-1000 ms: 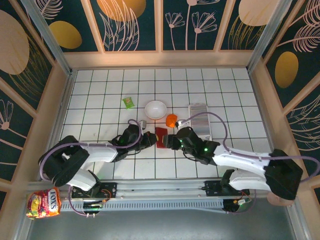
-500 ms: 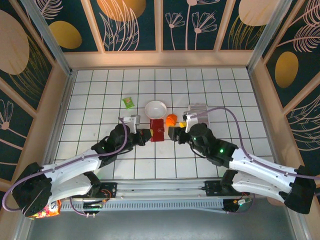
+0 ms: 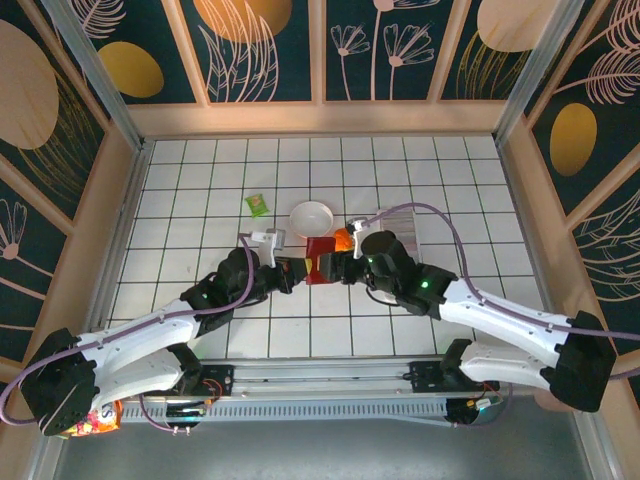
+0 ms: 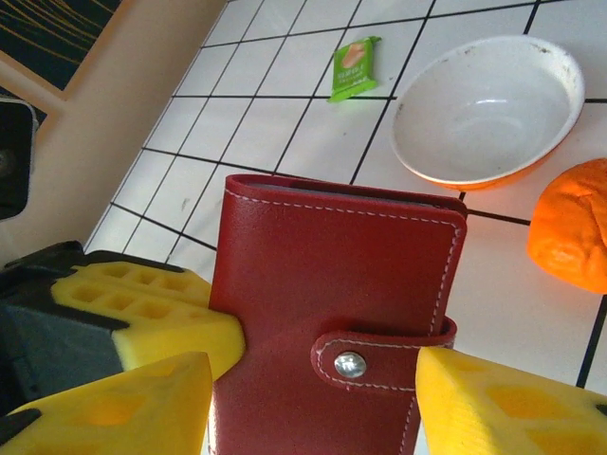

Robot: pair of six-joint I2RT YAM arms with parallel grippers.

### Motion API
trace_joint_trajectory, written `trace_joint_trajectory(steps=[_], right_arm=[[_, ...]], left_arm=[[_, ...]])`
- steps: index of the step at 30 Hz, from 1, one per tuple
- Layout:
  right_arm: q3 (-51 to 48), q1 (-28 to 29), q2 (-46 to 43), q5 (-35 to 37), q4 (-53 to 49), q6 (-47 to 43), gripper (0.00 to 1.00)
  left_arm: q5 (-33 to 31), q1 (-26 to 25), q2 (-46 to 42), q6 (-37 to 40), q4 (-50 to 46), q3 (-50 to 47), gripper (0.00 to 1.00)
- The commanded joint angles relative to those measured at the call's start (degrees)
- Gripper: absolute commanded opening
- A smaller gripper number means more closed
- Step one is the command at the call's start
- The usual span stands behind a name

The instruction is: Put the credit cards into the card holder

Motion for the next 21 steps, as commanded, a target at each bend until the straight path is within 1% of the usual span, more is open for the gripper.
trace_joint_trajectory(steps=[1, 11, 17, 21], right_arm=[[2.4, -0.1, 1.9, -0.8, -0.4, 1.0, 0.59], [1.7, -0.1, 5.8, 2.0, -0.9, 1.9, 0.60], [0.9, -0.1, 6.9, 4.8, -1.8, 2.6, 0.55], [0.2, -0.2, 6.9, 6.9, -2.7, 3.1, 0.45]], left_arm=[[1.3, -0.5, -0.8, 0.6, 3.1, 1.3, 0.00], [1.0, -0.6, -2.0, 0.3, 3.4, 1.0, 0.00], [0.6, -0.6, -2.3, -0.3, 3.7, 0.4, 0.00], [-0.4, -0.6, -2.8, -0.4, 3.3, 0.0, 0.00]])
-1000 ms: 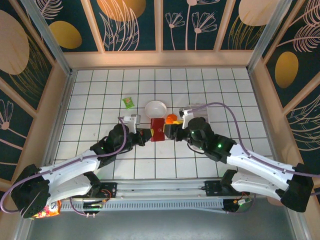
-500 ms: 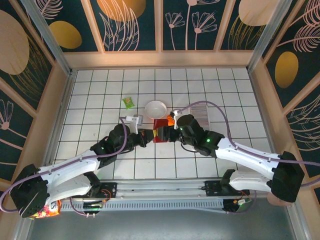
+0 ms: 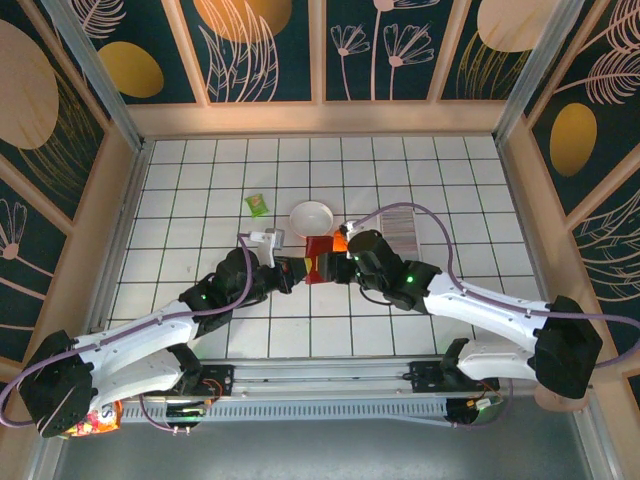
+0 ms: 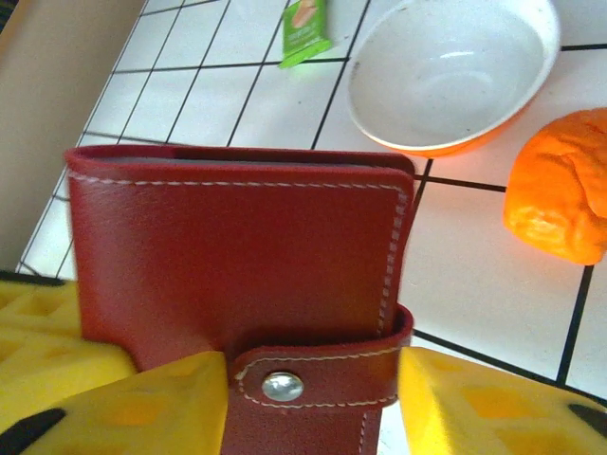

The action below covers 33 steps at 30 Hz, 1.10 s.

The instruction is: Put the credit cards into the card holder

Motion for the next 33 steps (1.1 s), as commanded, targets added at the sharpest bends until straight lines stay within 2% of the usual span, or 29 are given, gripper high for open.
trace_joint_trajectory(steps=[1, 5, 12, 18, 23, 33], right_arm=[[-0.7, -0.2, 0.8, 4.6, -2.5, 0.8, 0.43], [-1.2, -0.2, 0.9, 5.9, -3.4, 1.4, 0.32], [-1.9, -0.2, 0.7, 7.0, -3.4, 1.9, 0.25], [-1.9, -0.2, 0.9, 7.7, -3.7, 2.0, 0.14], [-2.2, -0.2, 0.9, 8.4, -3.9, 2.3, 0.00], [-4.6, -0.4, -1.2, 10.7, -4.4, 3.8, 0.00]], left_arm=[[0.0, -0.3, -1.9, -0.4, 3.2, -0.1, 0.00], [-0.3, -0.3, -2.4, -0.7, 3.3, -0.5, 0.00], [-0.7, -0.3, -2.3, -0.7, 3.1, -0.8, 0.00], [-1.1, -0.3, -2.4, -0.7, 2.9, -0.9, 0.00], [-1.5, -0.3, -2.3, -0.8, 2.4, -1.1, 0.00], [-3.2, -0.3, -2.1, -1.4, 0.4, -1.7, 0.00]])
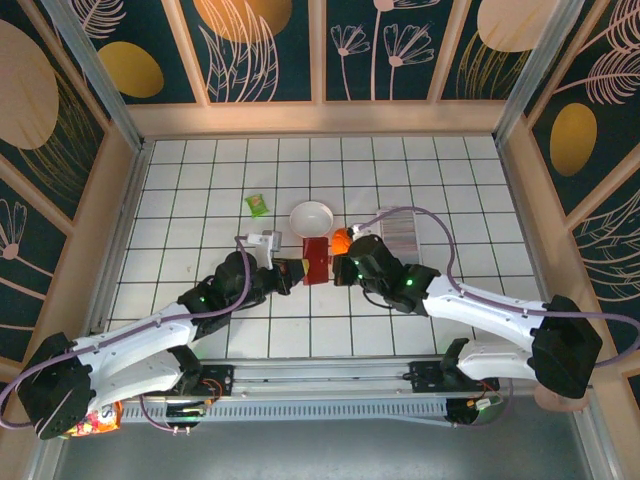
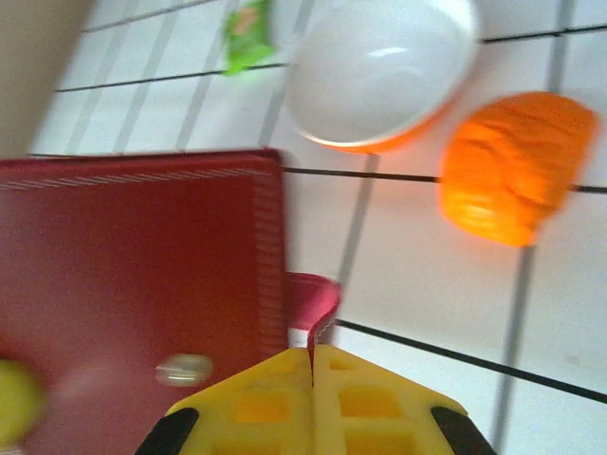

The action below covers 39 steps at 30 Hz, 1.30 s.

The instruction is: Put the credit cards into the card holder

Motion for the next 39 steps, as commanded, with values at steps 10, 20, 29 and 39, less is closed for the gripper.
trace_joint_trajectory(steps=[10, 20, 29, 39], right_arm=[[-4.7, -0.1, -3.8, 1.0, -1.6, 1.9, 0.00], [-7.6, 3.0, 0.0, -3.4, 2.3, 3.3, 0.00], [-9.3, 3.3, 1.1, -4.8, 4.4, 4.0, 0.00], [-10.7, 4.4, 1.0, -7.6, 6.1, 5.2, 0.00]], left_arm=[[-0.7, -0.1, 0.9, -2.9, -0.7, -1.4, 0.00], [4.3, -0.1, 4.6, -7.7, 2.9, -5.1, 0.00], [5.7, -0.1, 8.8, -9.0, 4.4, -6.6, 0.00], [4.7, -0.1, 12.5, -10.7, 3.9, -8.0, 0.12]])
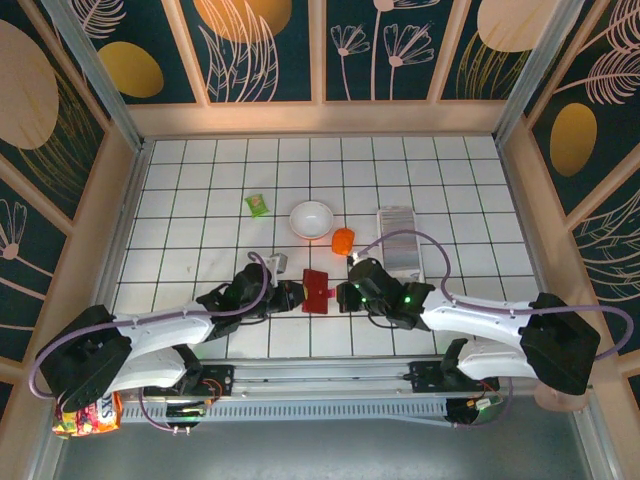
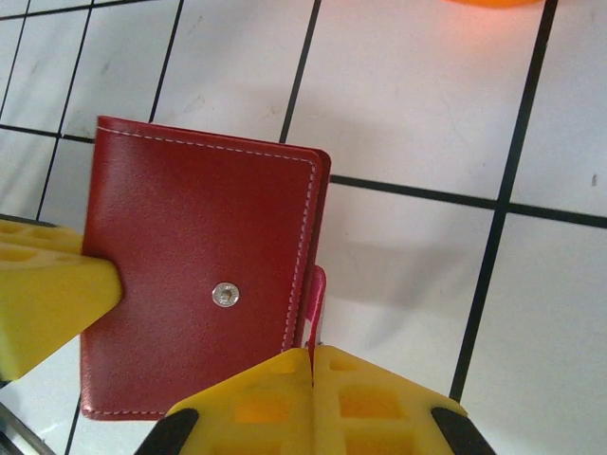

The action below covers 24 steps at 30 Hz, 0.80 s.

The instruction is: Put the credit cards into the card holder

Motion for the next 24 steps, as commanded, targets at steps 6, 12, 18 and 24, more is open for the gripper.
trace_joint_trajectory(steps=[6, 12, 18, 24], right_arm=[[-0.6, 1.6, 1.0, -1.0, 1.8, 1.8, 0.00], [-0.8, 2.0, -1.7, -1.2, 2.1, 2.3, 0.00], [-0.8, 2.1, -4.3, -2.6, 3.4, 2.1, 0.00], [-0.8, 2.4, -5.4, -2.7, 4.8, 2.2, 0.00]], left_arm=[[-6.0, -0.1, -0.7, 0.0, -6.3, -0.3, 0.34], [-10.3, -0.1, -2.5, 2.6, -13.2, 2.3, 0.60], [-9.6, 0.0, -4.6, 4.7, -15.8, 4.7, 0.74], [-6.5, -0.1, -3.2, 4.9, -13.8, 5.6, 0.83]])
